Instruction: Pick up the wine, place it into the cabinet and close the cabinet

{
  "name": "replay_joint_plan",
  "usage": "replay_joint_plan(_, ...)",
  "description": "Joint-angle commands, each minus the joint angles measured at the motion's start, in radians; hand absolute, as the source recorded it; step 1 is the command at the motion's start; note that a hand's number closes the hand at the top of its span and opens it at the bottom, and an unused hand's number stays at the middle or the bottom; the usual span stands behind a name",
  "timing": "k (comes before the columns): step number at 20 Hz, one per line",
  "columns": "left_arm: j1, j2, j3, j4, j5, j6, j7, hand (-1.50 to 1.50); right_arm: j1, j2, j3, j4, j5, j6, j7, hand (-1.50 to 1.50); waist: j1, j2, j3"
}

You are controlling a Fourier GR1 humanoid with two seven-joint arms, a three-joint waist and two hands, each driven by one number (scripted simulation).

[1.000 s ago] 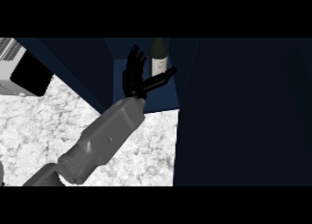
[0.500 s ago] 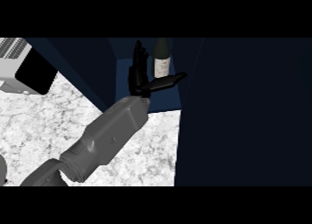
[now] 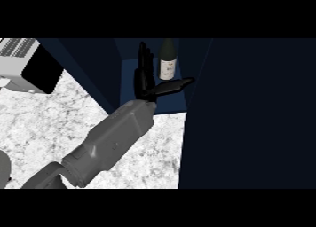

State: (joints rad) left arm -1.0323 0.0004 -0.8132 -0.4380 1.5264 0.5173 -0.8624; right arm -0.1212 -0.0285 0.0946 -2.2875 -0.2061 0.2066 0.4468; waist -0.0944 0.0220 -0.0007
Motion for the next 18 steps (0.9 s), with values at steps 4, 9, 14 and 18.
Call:
replay_joint_plan(4, 0.049, 0.0, -0.049, -0.039, 0.026, -0.056, -0.035, -1.5, 0.022, -0.015, -0.028, -0.046, -0.02, -0.005, 0.023, -1.5, 0.024, -0.006, 0.0)
replay_joint_plan(9, 0.089, 0.0, -0.116, -0.105, 0.006, -0.047, -0.063, -1.5, 0.06, 0.011, 0.019, -0.056, 0.021, -0.014, 0.003, -1.5, 0.045, -0.012, 0.0)
replay_joint_plan(14, 0.149, 0.0, -0.147, -0.225, 0.011, 0.054, -0.106, -1.5, 0.1, -0.022, -0.051, -0.041, -0.029, 0.019, -0.017, -1.5, 0.059, -0.017, 0.001)
replay_joint_plan(18, 0.132, 0.0, -0.115, -0.223, -0.044, 0.06, -0.086, -1.5, 0.064, -0.008, -0.018, -0.07, 0.01, -0.032, 0.044, -1.5, 0.073, -0.02, 0.001)
